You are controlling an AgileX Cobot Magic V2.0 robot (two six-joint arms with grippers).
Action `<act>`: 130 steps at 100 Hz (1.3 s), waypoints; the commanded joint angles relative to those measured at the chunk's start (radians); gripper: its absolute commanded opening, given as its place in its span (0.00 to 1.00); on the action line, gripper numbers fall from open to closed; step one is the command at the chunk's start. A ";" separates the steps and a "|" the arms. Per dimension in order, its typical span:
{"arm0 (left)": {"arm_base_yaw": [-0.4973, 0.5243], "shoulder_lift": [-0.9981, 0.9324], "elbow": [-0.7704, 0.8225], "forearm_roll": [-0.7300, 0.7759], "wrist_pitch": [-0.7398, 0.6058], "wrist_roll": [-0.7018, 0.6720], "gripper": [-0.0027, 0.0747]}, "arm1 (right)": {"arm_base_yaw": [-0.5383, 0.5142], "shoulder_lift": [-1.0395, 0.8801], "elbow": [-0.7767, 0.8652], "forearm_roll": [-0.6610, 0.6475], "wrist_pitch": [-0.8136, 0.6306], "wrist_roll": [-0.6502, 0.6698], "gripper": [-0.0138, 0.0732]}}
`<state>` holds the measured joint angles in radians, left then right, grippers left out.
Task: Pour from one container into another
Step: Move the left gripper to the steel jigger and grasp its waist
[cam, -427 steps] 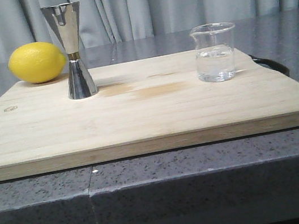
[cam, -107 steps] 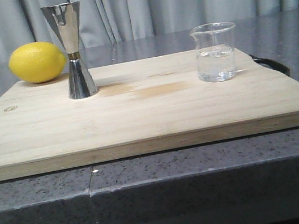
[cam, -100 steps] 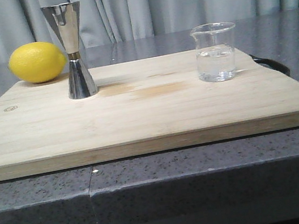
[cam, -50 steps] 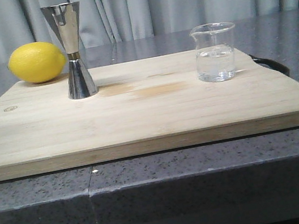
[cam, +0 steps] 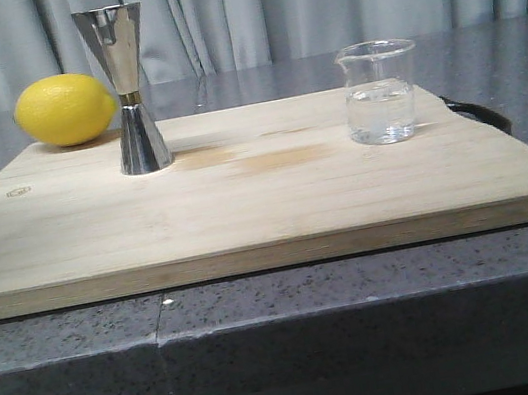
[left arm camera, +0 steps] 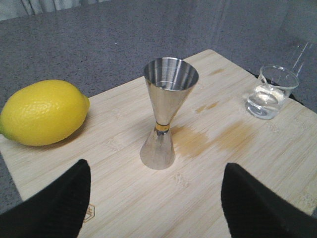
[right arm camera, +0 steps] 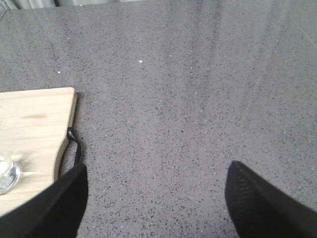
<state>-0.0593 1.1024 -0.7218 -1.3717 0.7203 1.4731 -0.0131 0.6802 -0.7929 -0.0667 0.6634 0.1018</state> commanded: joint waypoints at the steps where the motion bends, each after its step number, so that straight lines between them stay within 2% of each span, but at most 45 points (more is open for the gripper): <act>1: 0.004 0.052 -0.023 -0.157 0.053 0.128 0.70 | -0.001 0.006 -0.026 -0.003 -0.079 -0.008 0.76; 18: 0.004 0.208 -0.023 -0.326 0.174 0.419 0.70 | -0.001 0.006 -0.026 -0.003 -0.088 -0.008 0.76; 35: 0.004 0.340 -0.036 -0.465 0.324 0.605 0.70 | -0.001 0.006 -0.026 -0.003 -0.095 -0.008 0.76; 44: 0.004 0.397 -0.060 -0.470 0.375 0.675 0.70 | -0.001 0.006 -0.026 -0.003 -0.095 -0.008 0.76; 68: 0.000 0.523 -0.159 -0.470 0.482 0.681 0.70 | -0.001 0.006 -0.026 -0.003 -0.097 -0.008 0.76; 106: -0.115 0.632 -0.290 -0.470 0.470 0.681 0.70 | -0.001 0.006 -0.026 -0.003 -0.098 -0.008 0.76; 124: -0.118 0.632 -0.298 -0.470 0.448 0.681 0.69 | -0.001 0.006 -0.026 -0.003 -0.098 -0.008 0.76; 130: -0.118 0.632 -0.298 -0.470 0.448 0.681 0.66 | -0.001 0.006 -0.026 -0.003 -0.098 -0.008 0.76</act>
<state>-0.1702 1.7719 -0.9920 -1.7703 1.1170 2.1545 -0.0131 0.6802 -0.7929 -0.0625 0.6423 0.1018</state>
